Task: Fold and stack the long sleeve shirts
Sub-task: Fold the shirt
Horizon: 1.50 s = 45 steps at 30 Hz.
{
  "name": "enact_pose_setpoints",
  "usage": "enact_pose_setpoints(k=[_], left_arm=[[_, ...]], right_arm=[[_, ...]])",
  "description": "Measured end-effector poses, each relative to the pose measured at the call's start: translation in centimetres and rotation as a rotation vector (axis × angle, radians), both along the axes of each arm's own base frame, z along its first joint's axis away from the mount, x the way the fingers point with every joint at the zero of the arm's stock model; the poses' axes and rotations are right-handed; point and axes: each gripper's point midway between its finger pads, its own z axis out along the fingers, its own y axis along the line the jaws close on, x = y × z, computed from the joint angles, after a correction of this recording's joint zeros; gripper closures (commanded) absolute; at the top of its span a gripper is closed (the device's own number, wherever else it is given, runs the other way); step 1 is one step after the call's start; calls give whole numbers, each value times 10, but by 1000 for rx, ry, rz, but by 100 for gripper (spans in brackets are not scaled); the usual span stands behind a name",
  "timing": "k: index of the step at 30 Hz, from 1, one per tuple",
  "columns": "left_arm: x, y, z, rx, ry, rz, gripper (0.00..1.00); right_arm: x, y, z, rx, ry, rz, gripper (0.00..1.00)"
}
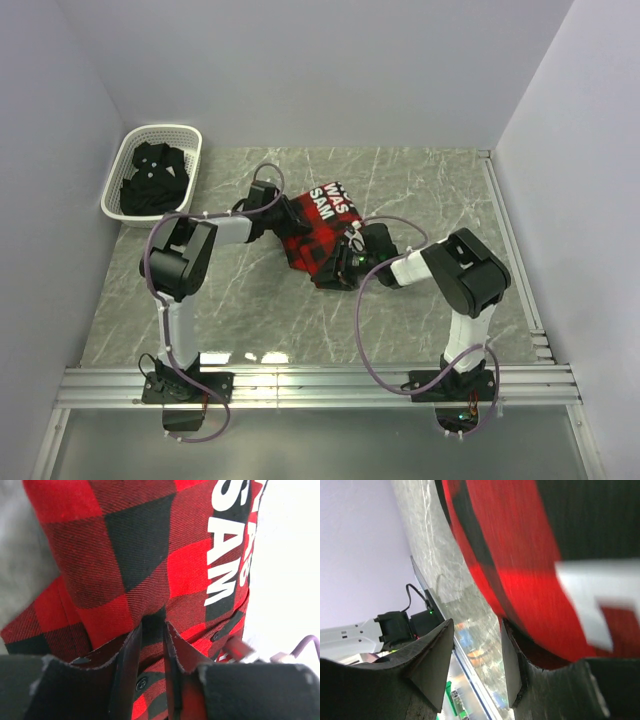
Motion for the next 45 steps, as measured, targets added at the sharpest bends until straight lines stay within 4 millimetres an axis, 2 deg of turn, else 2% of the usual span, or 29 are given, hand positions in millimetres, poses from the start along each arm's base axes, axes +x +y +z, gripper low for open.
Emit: enact_pose_setpoints(k=[7,10,13,16,21,23,25,27,28,31,35,37,40,45], left_arm=[[24,13,5,39,-80,-21,60],[28,16,8,53,-116,-37,50],[28,17,19,68,-153,-55,41],[26,17,46,82,-209,-60,29],[19,16,109,71,-339,-45,24],[12,11,129,59,-376,-52,28],[6,5,138,47,-393,-65,36],[0,0,132,40,-380,-78,40],[-4,-1,121,43,-354,-84,41],[-7,-2,81,62,-260,-89,45],[-10,2,24,83,-124,-86,50],[-13,4,6,67,-73,-81,51],[-11,6,9,41,-73,-74,51],[-12,7,14,33,-76,-69,43]], right_arm=[[-5,3,-5,25,37,27,49],[-6,2,-2,15,32,32,50],[-2,-3,11,-10,3,31,49],[23,-13,47,-12,-100,-2,49],[87,-51,115,8,-309,-124,49],[106,-68,123,9,-341,-176,49],[117,-81,117,8,-329,-210,50],[123,-85,102,10,-298,-220,51],[125,-85,91,7,-275,-222,51],[125,-85,49,-11,-186,-230,53],[114,-94,-3,-24,-64,-265,54],[112,-101,-3,23,-55,-280,55],[114,-112,-2,44,-63,-311,55],[116,-121,8,-31,-112,-337,54]])
